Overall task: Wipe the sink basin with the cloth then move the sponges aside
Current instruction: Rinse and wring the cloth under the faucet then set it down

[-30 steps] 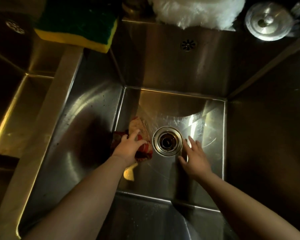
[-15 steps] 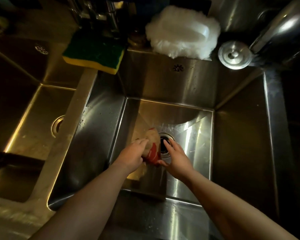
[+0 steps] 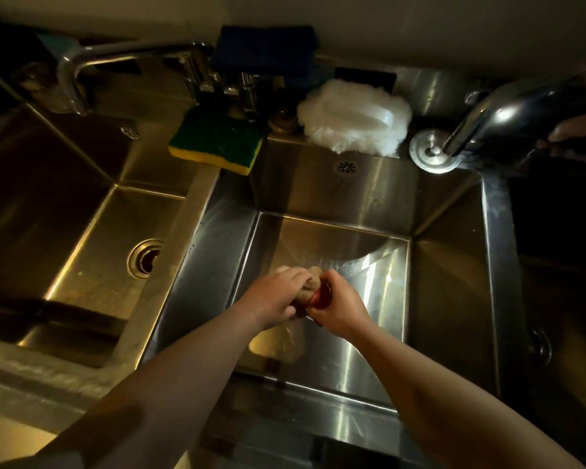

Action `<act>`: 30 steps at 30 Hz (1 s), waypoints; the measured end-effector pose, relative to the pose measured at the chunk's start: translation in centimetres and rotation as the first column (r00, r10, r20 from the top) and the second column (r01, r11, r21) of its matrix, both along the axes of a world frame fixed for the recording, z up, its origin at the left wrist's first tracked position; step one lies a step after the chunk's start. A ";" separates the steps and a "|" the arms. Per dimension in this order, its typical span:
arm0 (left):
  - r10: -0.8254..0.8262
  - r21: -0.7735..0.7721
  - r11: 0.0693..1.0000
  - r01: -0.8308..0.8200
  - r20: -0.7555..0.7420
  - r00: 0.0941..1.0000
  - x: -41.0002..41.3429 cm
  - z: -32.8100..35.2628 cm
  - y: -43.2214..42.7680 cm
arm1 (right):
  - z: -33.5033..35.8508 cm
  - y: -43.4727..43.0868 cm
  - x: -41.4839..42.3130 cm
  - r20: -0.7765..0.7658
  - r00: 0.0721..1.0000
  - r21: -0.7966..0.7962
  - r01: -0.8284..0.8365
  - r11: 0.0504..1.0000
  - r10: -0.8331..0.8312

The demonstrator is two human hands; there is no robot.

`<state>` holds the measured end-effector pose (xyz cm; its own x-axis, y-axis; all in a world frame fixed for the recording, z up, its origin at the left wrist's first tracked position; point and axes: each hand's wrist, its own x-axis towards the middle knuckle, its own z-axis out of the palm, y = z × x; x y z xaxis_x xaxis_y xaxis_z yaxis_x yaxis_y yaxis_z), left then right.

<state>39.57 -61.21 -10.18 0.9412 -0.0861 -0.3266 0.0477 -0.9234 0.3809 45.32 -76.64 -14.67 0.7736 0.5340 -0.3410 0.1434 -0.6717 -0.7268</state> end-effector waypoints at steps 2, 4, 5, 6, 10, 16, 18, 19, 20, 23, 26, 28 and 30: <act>0.023 0.038 0.999 -0.023 0.000 1.000 -0.2 1.1 0.2 | 1.1 0.1 0.0 0.007 1.000 0.029 0.005 1.000 -0.005; 0.037 0.047 0.998 -0.037 0.003 0.999 -0.4 2.2 0.4 | 2.5 0.2 0.0 0.029 1.000 0.038 -0.007 0.999 0.006; 0.039 0.046 0.998 -0.039 0.008 0.999 -0.5 2.8 0.5 | 3.2 0.1 0.0 0.053 0.998 0.033 -0.025 0.999 0.023; 0.037 0.049 0.998 -0.038 0.016 0.999 -0.5 3.3 0.6 | 3.9 0.1 0.0 0.075 0.996 0.030 -0.039 0.999 0.037; 0.006 0.052 0.999 -0.009 0.068 0.998 -0.1 5.5 0.7 | 6.2 -0.1 0.3 0.151 0.988 0.020 -0.025 0.999 0.022; -0.019 -0.024 0.999 0.023 0.153 0.988 -0.5 8.9 1.3 | 8.7 0.6 -1.4 0.129 0.985 0.113 0.097 0.989 -0.111; -0.031 -0.032 0.999 0.036 0.151 0.988 -0.9 9.8 1.8 | 9.4 1.1 -2.2 0.120 0.987 0.164 0.082 0.983 -0.102; -0.045 -0.028 0.998 0.050 0.151 0.988 -1.1 10.2 2.1 | 9.8 1.4 -2.5 0.125 0.986 0.177 0.082 0.981 -0.105; -0.060 -0.021 0.998 0.064 0.159 0.985 -1.4 10.6 2.5 | 10.2 1.7 -2.8 0.128 0.984 0.192 0.095 0.977 -0.121; -0.096 0.003 0.995 0.097 0.218 0.971 -2.3 12.0 3.6 | 11.7 2.7 -3.8 0.134 0.978 0.218 0.128 0.968 -0.160; -0.139 0.041 0.990 0.133 0.283 0.949 -2.8 13.7 5.2 | 13.6 4.1 -4.6 0.162 0.968 0.256 0.144 0.956 -0.190; -0.155 0.067 0.988 0.141 0.326 0.933 -3.0 15.1 6.5 | 15.0 5.4 -4.9 0.192 0.955 0.299 0.160 0.941 -0.224; -0.167 0.093 0.985 0.142 0.365 0.916 -3.2 16.7 8.1 | 16.4 7.1 -5.2 0.222 0.941 0.341 0.170 0.925 -0.255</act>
